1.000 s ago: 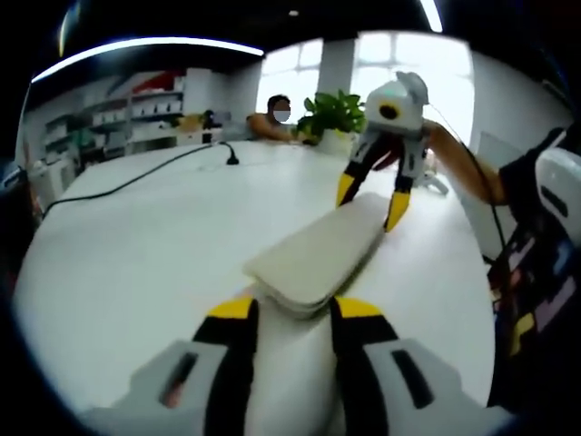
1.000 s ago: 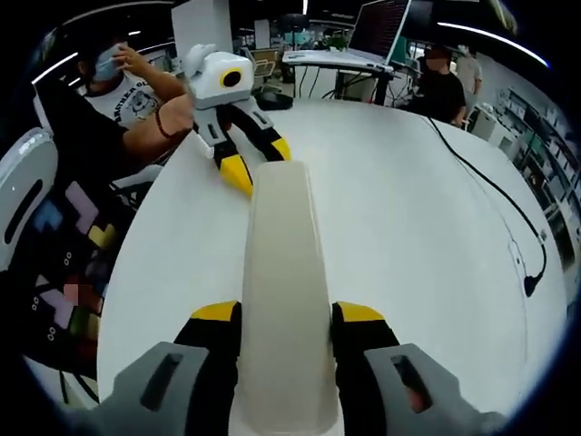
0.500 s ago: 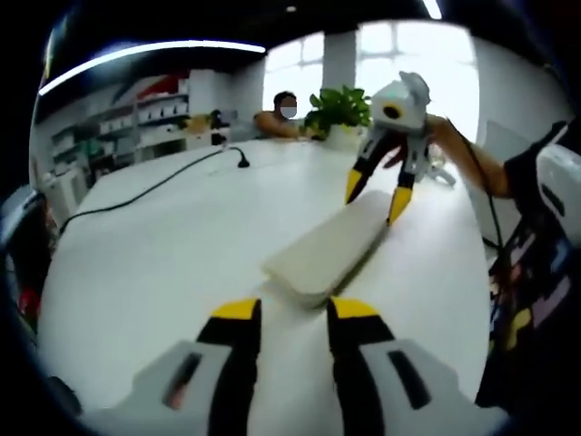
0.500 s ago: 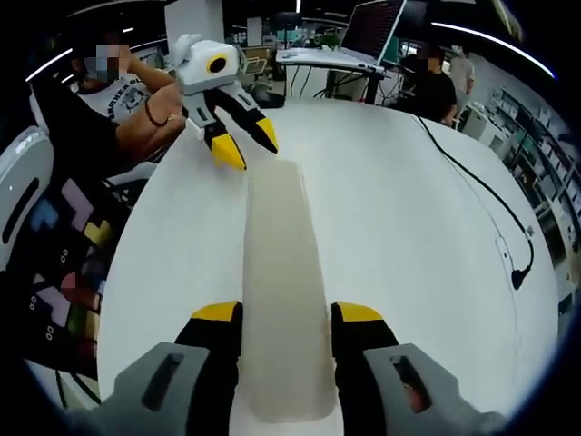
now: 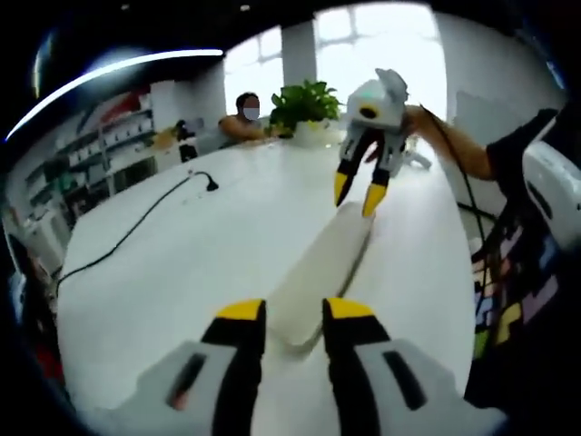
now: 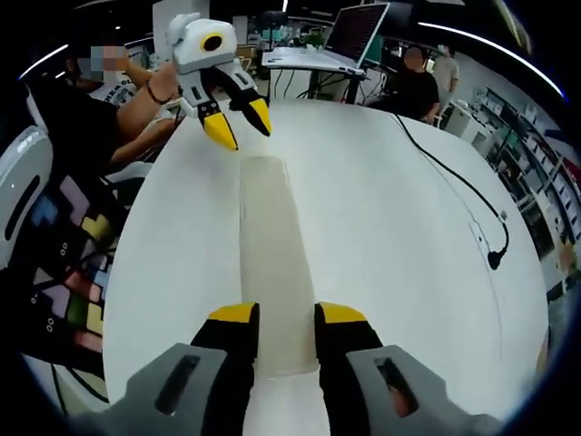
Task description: Arrange the utensils inside the cutlery case until each visible utensil rests in its matching compartment.
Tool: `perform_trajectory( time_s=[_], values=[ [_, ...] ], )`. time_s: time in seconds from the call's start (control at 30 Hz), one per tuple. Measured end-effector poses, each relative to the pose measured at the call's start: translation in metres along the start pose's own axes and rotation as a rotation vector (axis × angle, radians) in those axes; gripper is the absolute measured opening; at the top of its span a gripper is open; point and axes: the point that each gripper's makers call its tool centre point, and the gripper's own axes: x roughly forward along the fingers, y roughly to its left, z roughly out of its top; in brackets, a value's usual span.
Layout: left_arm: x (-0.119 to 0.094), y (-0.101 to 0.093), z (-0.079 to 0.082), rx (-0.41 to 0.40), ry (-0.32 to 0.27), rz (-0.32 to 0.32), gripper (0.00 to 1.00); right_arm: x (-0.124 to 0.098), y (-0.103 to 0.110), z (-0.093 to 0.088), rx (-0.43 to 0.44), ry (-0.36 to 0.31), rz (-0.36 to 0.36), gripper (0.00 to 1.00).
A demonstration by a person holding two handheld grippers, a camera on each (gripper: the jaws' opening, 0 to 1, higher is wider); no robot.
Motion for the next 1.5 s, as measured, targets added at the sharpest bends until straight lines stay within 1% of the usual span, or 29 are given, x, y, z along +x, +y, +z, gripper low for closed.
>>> perform_trajectory(
  time_s=[0.03, 0.1, 0.17, 0.27, 0.4, 0.47, 0.57, 0.67, 0.73, 0.87, 0.97, 1.07, 1.1, 1.13, 1.27, 1.37, 1.43, 1.47, 1.5],
  values=[
    [0.001, 0.000, -0.002, 0.024, 0.035, -0.002, 0.25, -0.002, -0.001, -0.001, 0.002, 0.004, -0.008, 0.23],
    [0.004, 0.001, -0.004, 0.054, 0.082, -0.008, 0.25, -0.005, -0.003, -0.006, -0.001, 0.034, -0.018, 0.23],
    [0.008, 0.002, -0.003, 0.068, 0.109, -0.019, 0.24, -0.007, -0.003, -0.012, 0.005, 0.065, -0.021, 0.23],
    [0.011, 0.001, -0.005, 0.098, 0.166, -0.042, 0.23, -0.010, -0.006, -0.014, 0.014, 0.074, -0.024, 0.21],
    [0.014, -0.006, -0.009, 0.141, 0.242, -0.089, 0.23, -0.012, -0.005, -0.022, 0.023, 0.126, -0.010, 0.21],
    [0.016, -0.008, -0.011, 0.161, 0.277, -0.103, 0.23, -0.012, -0.006, -0.023, 0.024, 0.134, -0.011, 0.20],
    [0.020, -0.006, -0.008, 0.185, 0.302, -0.109, 0.23, -0.012, -0.005, -0.024, 0.026, 0.149, -0.002, 0.19],
    [0.021, -0.005, -0.006, 0.187, 0.329, -0.122, 0.23, -0.011, -0.001, -0.029, 0.020, 0.199, 0.026, 0.19],
    [0.022, -0.007, -0.004, 0.196, 0.338, -0.134, 0.23, -0.011, -0.003, -0.034, 0.025, 0.232, 0.026, 0.19],
    [0.026, -0.010, -0.002, 0.172, 0.349, -0.155, 0.23, -0.010, -0.003, -0.036, 0.025, 0.249, 0.036, 0.19],
    [0.028, -0.010, -0.007, 0.179, 0.385, -0.167, 0.20, -0.009, -0.002, -0.037, 0.023, 0.261, 0.046, 0.18],
    [0.030, -0.011, -0.008, 0.158, 0.406, -0.189, 0.19, -0.009, -0.003, -0.037, 0.032, 0.280, 0.058, 0.18],
    [0.031, -0.011, -0.010, 0.157, 0.414, -0.193, 0.19, -0.009, -0.002, -0.036, 0.026, 0.290, 0.058, 0.18],
    [0.031, -0.010, -0.012, 0.162, 0.426, -0.191, 0.19, -0.009, -0.002, -0.037, 0.000, 0.303, 0.061, 0.18],
    [0.034, -0.009, -0.019, 0.168, 0.458, -0.195, 0.19, -0.008, -0.003, -0.037, 0.018, 0.335, 0.062, 0.19],
    [0.034, -0.010, -0.019, 0.161, 0.462, -0.199, 0.19, -0.007, -0.002, -0.036, 0.010, 0.369, 0.061, 0.19],
    [0.034, -0.010, -0.020, 0.138, 0.465, -0.209, 0.18, -0.007, -0.001, -0.037, 0.001, 0.388, 0.065, 0.19],
    [0.034, -0.009, -0.020, 0.133, 0.465, -0.209, 0.18, -0.006, -0.004, -0.039, -0.006, 0.404, 0.047, 0.17],
    [0.034, -0.010, -0.020, 0.132, 0.465, -0.211, 0.18, -0.006, -0.001, -0.038, -0.025, 0.411, 0.060, 0.17]
  ],
)
